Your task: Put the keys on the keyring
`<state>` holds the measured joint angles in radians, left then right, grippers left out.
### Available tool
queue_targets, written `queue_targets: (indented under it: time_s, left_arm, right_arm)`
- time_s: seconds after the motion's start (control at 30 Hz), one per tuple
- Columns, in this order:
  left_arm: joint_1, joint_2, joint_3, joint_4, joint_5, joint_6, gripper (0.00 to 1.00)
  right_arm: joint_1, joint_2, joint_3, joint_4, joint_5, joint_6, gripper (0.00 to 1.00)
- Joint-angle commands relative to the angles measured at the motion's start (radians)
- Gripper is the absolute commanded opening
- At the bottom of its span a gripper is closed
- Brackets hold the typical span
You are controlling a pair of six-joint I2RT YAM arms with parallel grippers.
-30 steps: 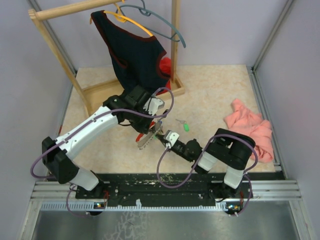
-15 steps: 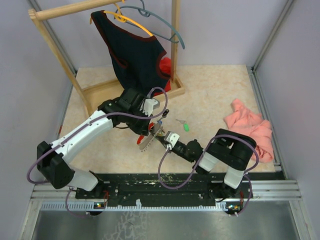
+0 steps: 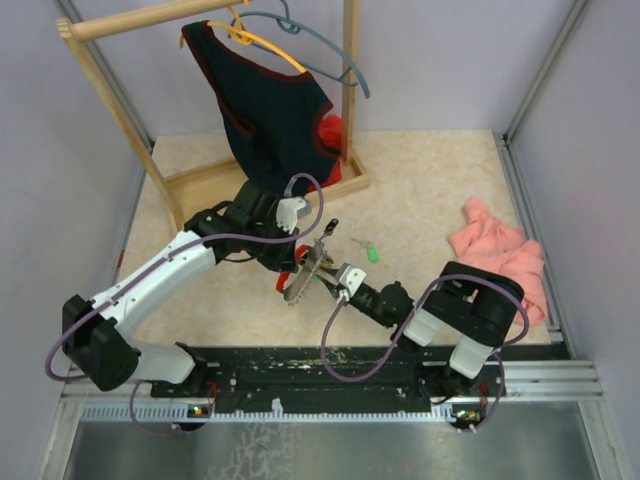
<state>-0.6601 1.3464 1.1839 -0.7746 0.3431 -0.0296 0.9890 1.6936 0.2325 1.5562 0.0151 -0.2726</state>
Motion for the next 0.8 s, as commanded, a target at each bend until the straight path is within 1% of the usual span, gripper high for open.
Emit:
queue_targets:
  time_s: [0.0,0.17,0.33,0.53,0.77]
  left_arm:
    - [0.002,-0.013,0.043,0.007,0.016,0.027,0.0]
    - [0.001,0.014,0.096,-0.066,0.001,0.055,0.0]
    - [0.001,0.037,0.139,-0.112,-0.01,0.076,0.0]
    - [-0.002,0.058,0.166,-0.148,-0.024,0.096,0.0]
    - [-0.013,0.067,0.175,-0.16,-0.024,0.103,0.0]
  right_arm:
    - [0.02,-0.075,-0.016,0.168,-0.02,-0.016,0.24]
    - [0.02,-0.077,-0.018,0.168,-0.086,-0.022,0.23]
    - [0.02,-0.074,-0.007,0.167,-0.132,-0.021,0.18]
    - [0.02,-0.069,0.005,0.167,-0.107,-0.053,0.15]
    - [0.02,-0.05,0.032,0.168,-0.114,-0.073,0.1]
